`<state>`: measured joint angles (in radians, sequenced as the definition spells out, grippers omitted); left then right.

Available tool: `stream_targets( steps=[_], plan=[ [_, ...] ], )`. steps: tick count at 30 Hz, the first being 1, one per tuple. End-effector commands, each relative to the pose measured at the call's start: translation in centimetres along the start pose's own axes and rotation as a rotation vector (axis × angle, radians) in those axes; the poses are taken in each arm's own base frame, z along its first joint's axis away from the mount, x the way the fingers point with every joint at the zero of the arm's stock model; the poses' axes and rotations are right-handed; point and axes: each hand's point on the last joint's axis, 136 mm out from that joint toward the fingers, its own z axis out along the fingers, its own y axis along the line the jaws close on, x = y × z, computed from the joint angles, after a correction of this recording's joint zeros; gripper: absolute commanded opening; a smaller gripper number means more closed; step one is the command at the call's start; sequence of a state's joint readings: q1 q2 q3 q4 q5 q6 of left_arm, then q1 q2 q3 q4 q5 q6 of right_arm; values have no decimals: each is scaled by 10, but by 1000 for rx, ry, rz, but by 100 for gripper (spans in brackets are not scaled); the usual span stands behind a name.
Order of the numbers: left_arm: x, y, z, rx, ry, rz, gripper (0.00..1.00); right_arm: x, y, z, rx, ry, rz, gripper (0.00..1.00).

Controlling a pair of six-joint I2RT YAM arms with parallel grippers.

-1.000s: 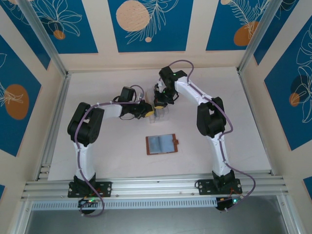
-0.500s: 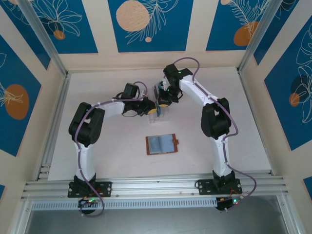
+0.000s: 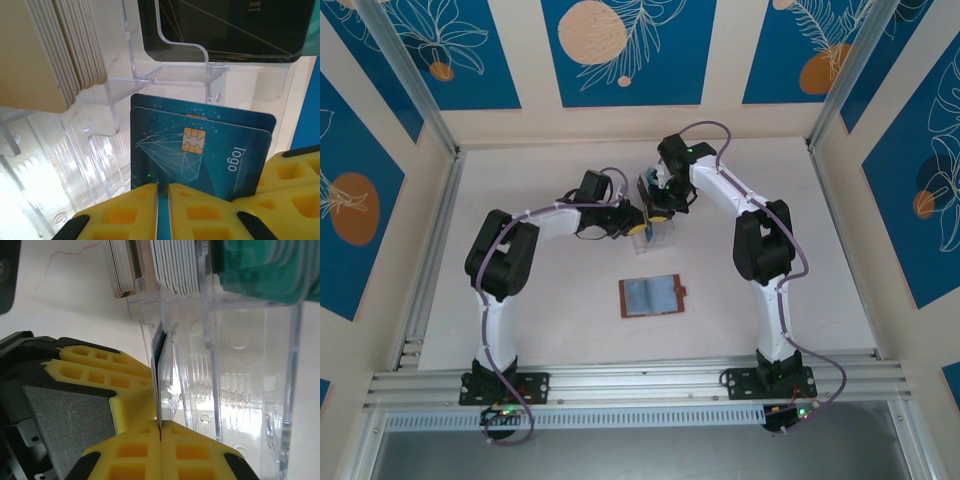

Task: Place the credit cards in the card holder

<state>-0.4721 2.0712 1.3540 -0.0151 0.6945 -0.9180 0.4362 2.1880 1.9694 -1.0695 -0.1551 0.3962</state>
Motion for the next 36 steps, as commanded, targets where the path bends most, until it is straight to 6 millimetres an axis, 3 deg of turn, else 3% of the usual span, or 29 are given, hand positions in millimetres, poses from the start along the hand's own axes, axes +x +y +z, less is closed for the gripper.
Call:
stream_targets(
  steps=[1, 4, 9, 20, 36],
  plan=[
    [4, -7, 12, 10, 18, 26, 14, 8, 3, -6, -13, 23, 4, 0],
    [5, -2, 16, -5, 25, 23, 14, 8, 3, -6, -15, 22, 4, 0],
    [8, 6, 22, -34, 30, 20, 13, 9, 7, -9, -31, 23, 2, 8],
    [10, 15, 28, -67, 38, 22, 13, 11, 12, -15, -60, 18, -4, 12],
    [10, 21, 31, -80, 42, 18, 13, 14, 7, -18, -36, 12, 2, 2]
  ],
)
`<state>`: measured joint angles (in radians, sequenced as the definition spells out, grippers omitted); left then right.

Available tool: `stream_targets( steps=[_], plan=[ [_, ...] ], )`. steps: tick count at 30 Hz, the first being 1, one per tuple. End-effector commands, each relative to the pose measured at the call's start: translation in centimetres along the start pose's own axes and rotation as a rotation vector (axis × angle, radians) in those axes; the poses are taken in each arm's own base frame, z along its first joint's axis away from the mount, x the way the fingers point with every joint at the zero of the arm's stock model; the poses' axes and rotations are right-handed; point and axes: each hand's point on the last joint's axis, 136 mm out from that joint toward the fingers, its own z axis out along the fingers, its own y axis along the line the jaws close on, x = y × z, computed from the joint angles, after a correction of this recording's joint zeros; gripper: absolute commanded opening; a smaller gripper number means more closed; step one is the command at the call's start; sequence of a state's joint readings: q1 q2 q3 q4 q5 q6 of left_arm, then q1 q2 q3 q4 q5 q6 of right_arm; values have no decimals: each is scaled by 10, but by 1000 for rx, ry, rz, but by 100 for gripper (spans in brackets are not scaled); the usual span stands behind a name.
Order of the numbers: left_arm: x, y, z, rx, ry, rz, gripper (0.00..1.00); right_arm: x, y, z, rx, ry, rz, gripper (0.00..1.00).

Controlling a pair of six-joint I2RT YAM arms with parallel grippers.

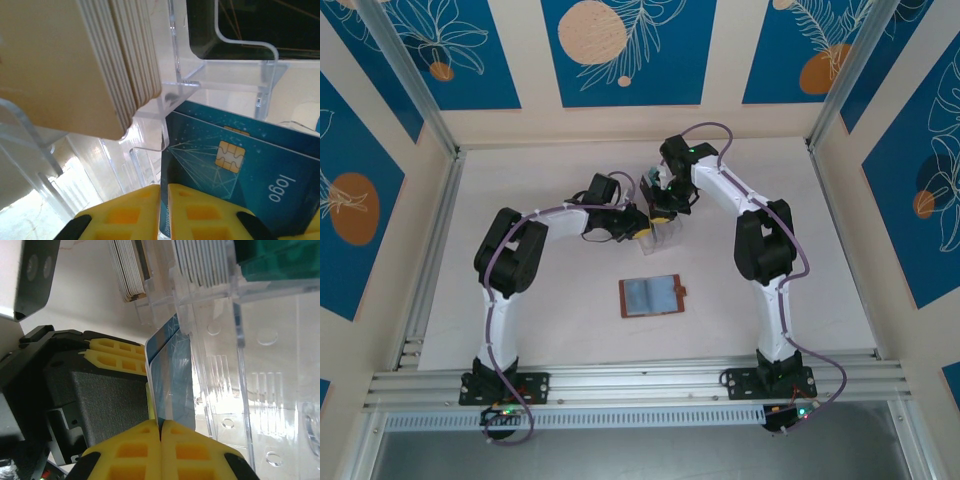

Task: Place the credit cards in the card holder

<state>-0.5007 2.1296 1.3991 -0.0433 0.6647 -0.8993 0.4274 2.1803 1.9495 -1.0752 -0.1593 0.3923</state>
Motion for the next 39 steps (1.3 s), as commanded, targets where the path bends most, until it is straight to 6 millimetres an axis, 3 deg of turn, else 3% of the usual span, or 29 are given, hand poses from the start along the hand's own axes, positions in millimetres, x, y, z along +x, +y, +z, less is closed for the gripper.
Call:
stream_targets(
  steps=[1, 12, 18, 31, 39],
  plan=[
    [6, 11, 12, -40, 23, 9, 13, 11, 12, -19, -35, -2, -8, 2],
    [6, 14, 14, -44, 27, 6, 13, 14, 8, -22, -22, -8, -2, 5],
    [6, 15, 14, -47, 27, 4, 13, 16, 10, -23, -29, -6, -4, 12],
    [5, 16, 16, -51, 30, 1, 13, 20, 8, -21, -43, 4, 2, 11],
    [6, 11, 13, -40, 28, 5, 13, 20, 3, -17, -30, 9, 10, 1]
  ],
)
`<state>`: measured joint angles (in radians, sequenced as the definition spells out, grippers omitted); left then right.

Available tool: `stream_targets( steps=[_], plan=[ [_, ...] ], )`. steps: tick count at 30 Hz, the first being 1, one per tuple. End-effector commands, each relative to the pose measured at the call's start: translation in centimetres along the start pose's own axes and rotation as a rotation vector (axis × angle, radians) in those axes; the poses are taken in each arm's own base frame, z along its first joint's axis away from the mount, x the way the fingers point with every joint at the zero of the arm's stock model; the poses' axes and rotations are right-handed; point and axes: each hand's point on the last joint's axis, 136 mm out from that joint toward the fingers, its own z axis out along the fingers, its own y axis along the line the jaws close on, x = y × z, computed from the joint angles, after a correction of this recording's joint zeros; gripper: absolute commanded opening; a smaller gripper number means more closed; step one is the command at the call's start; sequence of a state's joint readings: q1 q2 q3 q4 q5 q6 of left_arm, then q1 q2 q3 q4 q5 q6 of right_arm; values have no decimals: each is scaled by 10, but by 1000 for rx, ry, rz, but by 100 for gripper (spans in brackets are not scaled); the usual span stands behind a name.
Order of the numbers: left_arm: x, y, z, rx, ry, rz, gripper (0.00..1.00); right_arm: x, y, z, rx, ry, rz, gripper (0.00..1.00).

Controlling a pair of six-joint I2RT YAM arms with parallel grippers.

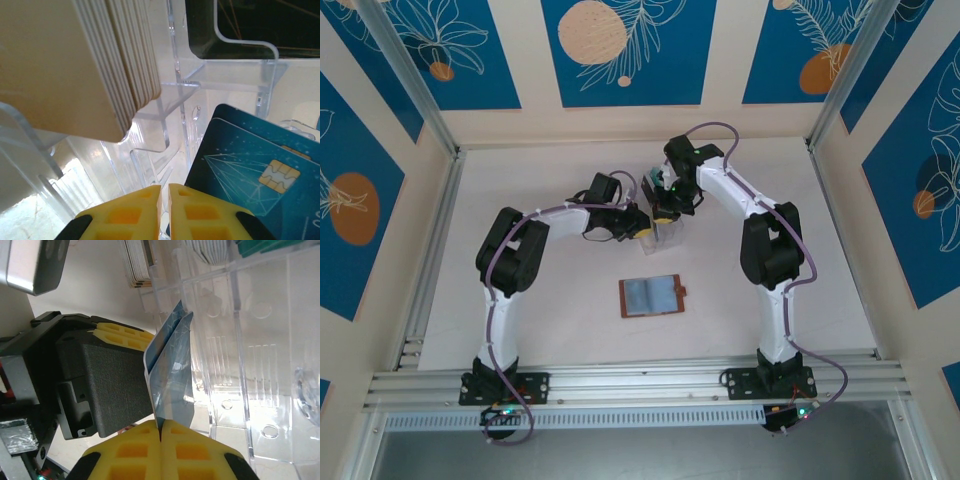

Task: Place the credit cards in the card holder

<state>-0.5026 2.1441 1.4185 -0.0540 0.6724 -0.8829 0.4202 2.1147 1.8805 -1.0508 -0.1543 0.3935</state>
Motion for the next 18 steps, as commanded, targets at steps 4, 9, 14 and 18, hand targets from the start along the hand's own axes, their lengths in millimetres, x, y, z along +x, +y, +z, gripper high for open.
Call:
stream_targets(
  steps=[4, 9, 14, 18],
  plan=[
    [3, 3, -2, -32, -7, 3, 13, 11, -1, -3, -13, 37, 13, 0],
    [-1, 7, -11, -34, -18, -3, 13, 13, -6, -1, 13, 57, 7, 0],
    [-5, 15, -17, -48, -13, -8, 13, 15, -12, 3, 42, 76, 6, 0],
    [-9, 23, -23, -61, -23, -14, 13, 16, -12, 8, 53, 94, -1, 0]
  ],
)
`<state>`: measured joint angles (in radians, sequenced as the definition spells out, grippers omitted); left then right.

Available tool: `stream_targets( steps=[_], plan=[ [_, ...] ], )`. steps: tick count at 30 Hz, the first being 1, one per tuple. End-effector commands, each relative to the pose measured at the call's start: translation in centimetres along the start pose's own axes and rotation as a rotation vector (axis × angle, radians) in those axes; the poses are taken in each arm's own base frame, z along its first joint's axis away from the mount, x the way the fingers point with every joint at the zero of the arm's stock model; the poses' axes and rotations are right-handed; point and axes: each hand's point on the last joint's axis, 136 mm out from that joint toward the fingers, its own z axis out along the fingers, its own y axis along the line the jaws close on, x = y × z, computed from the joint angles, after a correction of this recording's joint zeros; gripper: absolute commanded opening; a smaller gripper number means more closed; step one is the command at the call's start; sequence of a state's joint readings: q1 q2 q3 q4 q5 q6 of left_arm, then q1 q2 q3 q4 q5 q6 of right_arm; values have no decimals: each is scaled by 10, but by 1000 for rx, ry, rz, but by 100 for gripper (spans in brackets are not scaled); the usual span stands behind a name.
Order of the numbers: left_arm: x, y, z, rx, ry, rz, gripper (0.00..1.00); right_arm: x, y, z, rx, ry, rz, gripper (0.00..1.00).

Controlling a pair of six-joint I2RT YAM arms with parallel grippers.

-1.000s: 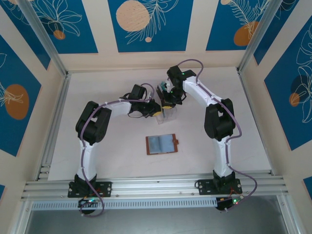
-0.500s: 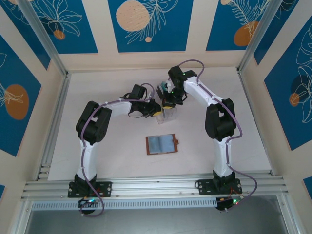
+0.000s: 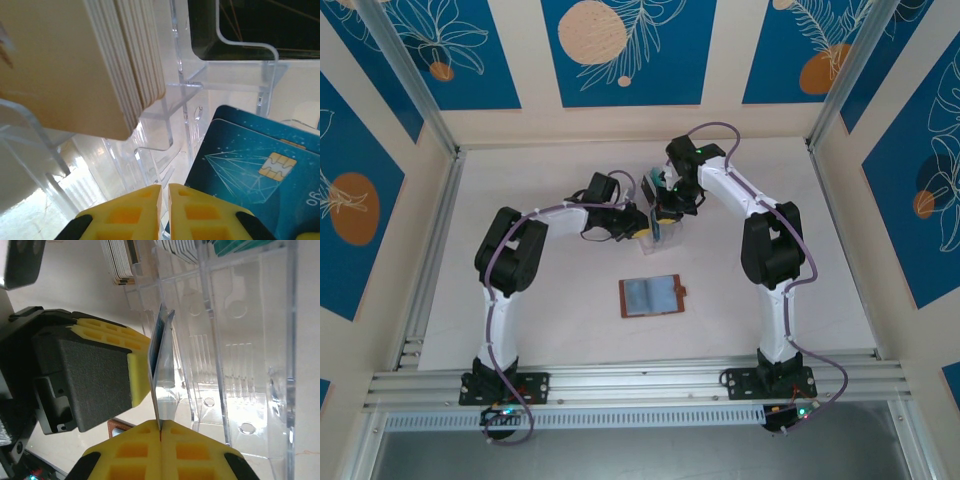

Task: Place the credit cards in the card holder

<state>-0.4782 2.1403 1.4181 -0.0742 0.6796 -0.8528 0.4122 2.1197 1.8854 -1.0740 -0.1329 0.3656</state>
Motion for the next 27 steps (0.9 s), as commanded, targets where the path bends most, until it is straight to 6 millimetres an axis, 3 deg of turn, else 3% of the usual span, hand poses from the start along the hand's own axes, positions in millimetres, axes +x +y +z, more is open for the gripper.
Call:
stream_targets(
  steps=[1, 12, 22, 27],
  plan=[
    [-4, 20, -17, -62, -20, -23, 13, 15, -3, 10, 30, 89, 7, 0],
    [-9, 22, -27, -79, -26, -7, 13, 18, 7, 11, 25, 110, -21, 0],
    [-4, -13, -40, -78, -60, 69, 13, 19, 12, 21, 3, 143, -25, 0],
    [7, -34, -28, -44, -35, 105, 13, 18, 8, 23, 10, 144, -13, 0]
  ],
)
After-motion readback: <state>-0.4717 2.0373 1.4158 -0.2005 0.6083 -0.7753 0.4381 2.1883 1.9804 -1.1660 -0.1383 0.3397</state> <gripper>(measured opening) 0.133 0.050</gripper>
